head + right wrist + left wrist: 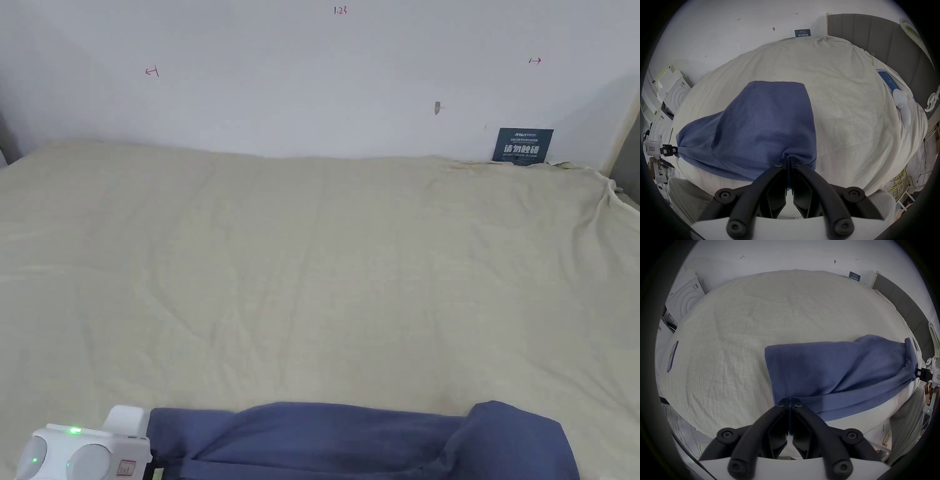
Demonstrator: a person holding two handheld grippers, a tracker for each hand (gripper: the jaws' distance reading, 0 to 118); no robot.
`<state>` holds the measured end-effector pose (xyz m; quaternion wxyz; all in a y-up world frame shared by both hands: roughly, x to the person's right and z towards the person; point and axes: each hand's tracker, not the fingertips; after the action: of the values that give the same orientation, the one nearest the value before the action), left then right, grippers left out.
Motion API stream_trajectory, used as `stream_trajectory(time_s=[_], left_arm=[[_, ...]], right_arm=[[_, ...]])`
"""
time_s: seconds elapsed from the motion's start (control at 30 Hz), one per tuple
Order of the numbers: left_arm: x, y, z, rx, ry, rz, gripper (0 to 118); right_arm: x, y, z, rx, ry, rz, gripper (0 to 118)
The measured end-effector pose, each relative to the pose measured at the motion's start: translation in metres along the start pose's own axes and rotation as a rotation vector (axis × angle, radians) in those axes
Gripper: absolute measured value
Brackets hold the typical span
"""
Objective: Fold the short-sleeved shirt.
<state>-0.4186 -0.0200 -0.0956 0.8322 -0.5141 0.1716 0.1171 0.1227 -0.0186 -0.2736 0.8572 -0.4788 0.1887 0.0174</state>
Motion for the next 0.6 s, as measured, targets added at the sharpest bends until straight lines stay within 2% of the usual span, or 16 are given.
stream_trajectory(time_s=[0.03,0.07,0.1,0.13,0.17,0.2,0.23,0.4,0.5,0.6], left_arm=[[0.000,0.002,0.005,0.003,0.003,0.006,36],[0.001,0.005,0.011,0.009,0.005,0.015,70],[0.001,0.008,0.015,0.015,0.010,0.020,92],[0.000,0.011,0.018,0.030,0.016,0.028,111],[0.000,0.014,0.024,0.056,0.013,0.035,118],[-0.001,0.018,0.034,0.105,0.002,0.045,118],[-0.001,0.023,0.043,0.146,-0.013,0.055,118],[0.000,0.040,0.074,0.274,-0.026,0.097,118],[0.004,0.048,0.084,0.354,-0.009,0.078,118],[0.008,0.053,0.088,0.449,0.009,0.083,104]], right_arm=[[-0.002,0.003,0.008,0.010,0.006,-0.002,13],[-0.001,0.007,0.014,0.037,0.012,-0.001,34],[-0.002,0.010,0.019,0.057,0.018,0.003,54],[-0.005,0.016,0.026,0.079,0.022,0.018,74],[-0.008,0.021,0.033,0.106,0.021,0.031,91],[-0.010,0.027,0.041,0.150,0.015,0.042,97],[-0.012,0.032,0.050,0.194,0.013,0.048,97],[-0.028,0.058,0.086,0.354,0.002,0.083,97],[-0.038,0.070,0.098,0.443,-0.039,0.122,97],[-0.046,0.078,0.103,0.522,-0.082,0.140,96]])
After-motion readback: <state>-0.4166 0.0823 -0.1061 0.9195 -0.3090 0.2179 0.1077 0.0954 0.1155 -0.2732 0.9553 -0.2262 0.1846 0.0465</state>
